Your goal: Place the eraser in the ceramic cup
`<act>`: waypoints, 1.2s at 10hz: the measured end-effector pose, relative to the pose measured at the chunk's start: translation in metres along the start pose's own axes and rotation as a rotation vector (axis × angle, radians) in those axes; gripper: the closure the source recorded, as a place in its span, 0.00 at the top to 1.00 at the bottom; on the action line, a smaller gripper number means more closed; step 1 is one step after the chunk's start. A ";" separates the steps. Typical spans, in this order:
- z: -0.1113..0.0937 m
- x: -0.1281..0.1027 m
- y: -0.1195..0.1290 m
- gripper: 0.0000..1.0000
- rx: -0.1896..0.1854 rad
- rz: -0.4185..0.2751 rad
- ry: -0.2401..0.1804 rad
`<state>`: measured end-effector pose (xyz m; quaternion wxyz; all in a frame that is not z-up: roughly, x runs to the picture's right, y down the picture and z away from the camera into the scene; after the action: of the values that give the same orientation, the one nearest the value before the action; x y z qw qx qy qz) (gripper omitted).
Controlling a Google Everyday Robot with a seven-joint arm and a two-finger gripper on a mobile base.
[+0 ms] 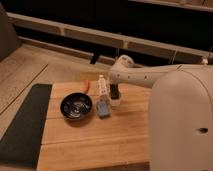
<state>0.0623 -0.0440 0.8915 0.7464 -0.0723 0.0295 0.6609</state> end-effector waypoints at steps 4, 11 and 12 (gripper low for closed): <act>0.002 0.005 -0.005 0.09 -0.003 -0.001 -0.012; 0.005 0.020 -0.008 0.77 -0.015 0.024 0.005; 0.005 0.021 -0.009 0.78 -0.016 0.027 0.006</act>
<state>0.0733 -0.0241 0.8940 0.7367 -0.0799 0.0276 0.6710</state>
